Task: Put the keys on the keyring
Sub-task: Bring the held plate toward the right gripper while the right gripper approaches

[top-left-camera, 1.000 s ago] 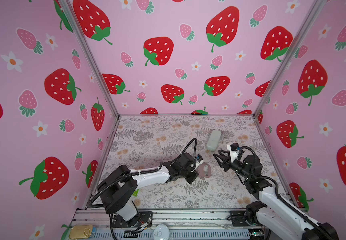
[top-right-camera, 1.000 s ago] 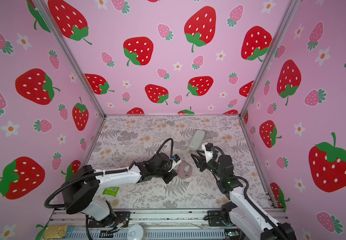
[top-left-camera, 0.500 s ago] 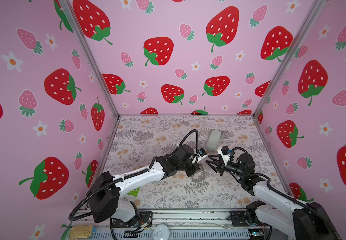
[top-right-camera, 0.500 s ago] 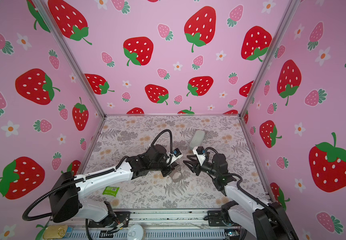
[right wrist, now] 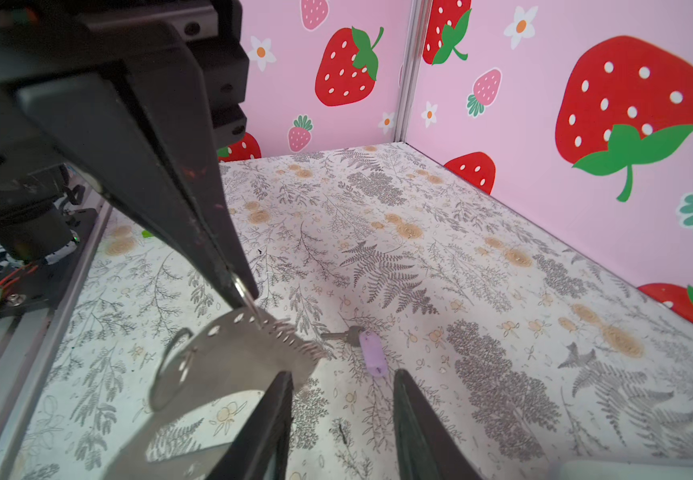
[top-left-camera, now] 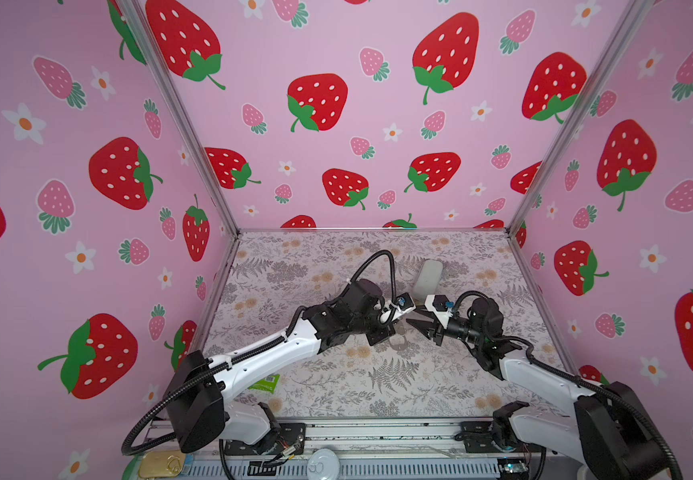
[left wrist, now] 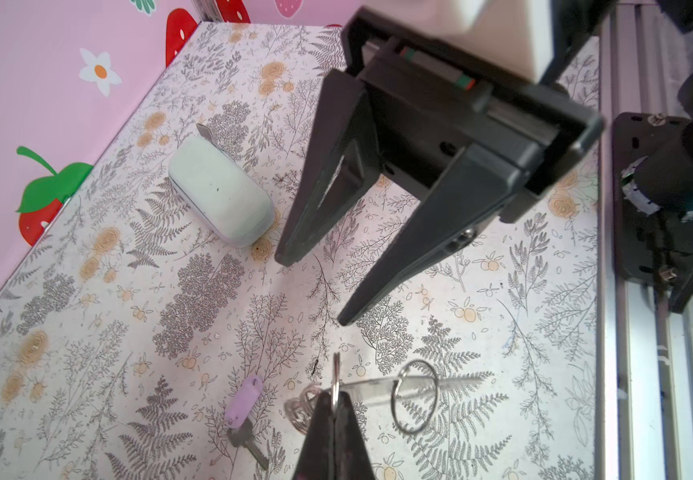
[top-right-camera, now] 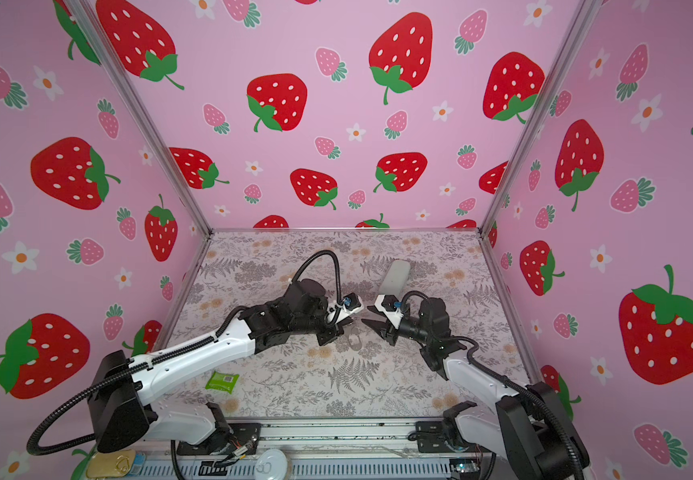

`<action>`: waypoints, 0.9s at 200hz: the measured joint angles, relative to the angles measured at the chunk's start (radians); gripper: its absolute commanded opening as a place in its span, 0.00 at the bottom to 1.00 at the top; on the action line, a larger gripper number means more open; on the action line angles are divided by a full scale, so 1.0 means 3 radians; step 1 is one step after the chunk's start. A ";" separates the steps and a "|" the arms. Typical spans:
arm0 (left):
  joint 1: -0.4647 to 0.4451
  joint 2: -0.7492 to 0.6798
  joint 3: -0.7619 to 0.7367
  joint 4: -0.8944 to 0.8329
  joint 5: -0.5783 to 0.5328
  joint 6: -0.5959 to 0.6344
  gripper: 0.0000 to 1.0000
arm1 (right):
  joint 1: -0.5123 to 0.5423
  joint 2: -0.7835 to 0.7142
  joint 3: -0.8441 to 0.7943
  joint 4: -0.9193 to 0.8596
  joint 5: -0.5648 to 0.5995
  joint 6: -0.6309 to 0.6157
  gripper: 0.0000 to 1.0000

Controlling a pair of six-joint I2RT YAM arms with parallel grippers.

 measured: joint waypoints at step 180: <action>-0.0010 -0.0107 -0.0248 0.0445 -0.0056 0.0922 0.00 | 0.0001 0.0022 -0.0019 0.0215 -0.0366 -0.0671 0.31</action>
